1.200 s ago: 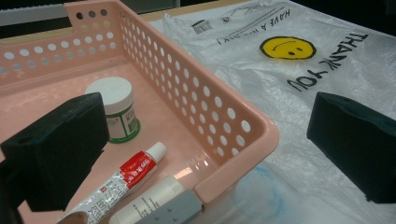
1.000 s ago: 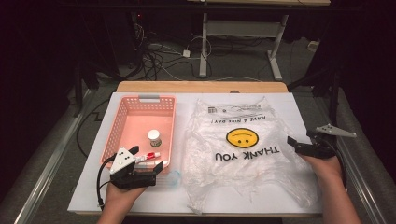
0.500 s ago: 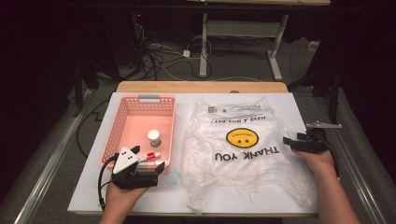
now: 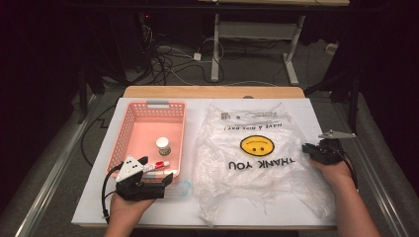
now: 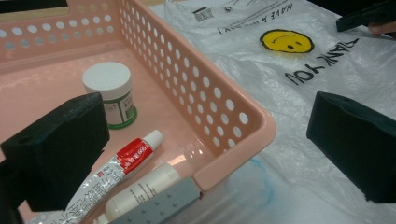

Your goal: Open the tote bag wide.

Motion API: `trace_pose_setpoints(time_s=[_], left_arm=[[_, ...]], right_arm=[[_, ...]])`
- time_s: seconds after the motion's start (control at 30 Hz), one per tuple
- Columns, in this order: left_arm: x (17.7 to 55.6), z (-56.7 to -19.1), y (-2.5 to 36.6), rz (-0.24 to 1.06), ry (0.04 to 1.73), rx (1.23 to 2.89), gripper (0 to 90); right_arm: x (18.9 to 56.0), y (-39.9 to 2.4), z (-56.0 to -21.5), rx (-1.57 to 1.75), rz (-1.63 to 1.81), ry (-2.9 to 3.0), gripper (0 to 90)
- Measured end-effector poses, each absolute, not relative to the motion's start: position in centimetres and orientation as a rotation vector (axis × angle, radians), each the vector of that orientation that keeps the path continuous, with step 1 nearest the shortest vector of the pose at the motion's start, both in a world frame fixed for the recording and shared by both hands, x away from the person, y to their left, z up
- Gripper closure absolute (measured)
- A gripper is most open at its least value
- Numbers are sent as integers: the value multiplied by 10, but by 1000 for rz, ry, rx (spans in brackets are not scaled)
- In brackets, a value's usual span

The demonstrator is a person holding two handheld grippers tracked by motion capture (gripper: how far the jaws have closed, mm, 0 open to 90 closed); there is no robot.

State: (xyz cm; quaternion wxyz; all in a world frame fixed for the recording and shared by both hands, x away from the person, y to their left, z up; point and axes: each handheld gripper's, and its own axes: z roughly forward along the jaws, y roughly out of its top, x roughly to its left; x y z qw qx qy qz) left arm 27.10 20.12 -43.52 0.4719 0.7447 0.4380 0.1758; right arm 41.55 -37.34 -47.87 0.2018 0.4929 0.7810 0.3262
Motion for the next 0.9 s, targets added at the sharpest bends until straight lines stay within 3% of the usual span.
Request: trace_pose_setpoints(time_s=[0.07,0.33,0.9], left_arm=[[271,-435,201,432,1070,1824,0],[265,-431,202,466,1024,1792,0],[262,-435,206,433,992,1936,0]], right_arm=[[416,-374,-479,1361,930,2202,900],[415,-375,-478,1356,945,2203,900],[406,-409,-472,1508,967,1953,900]])
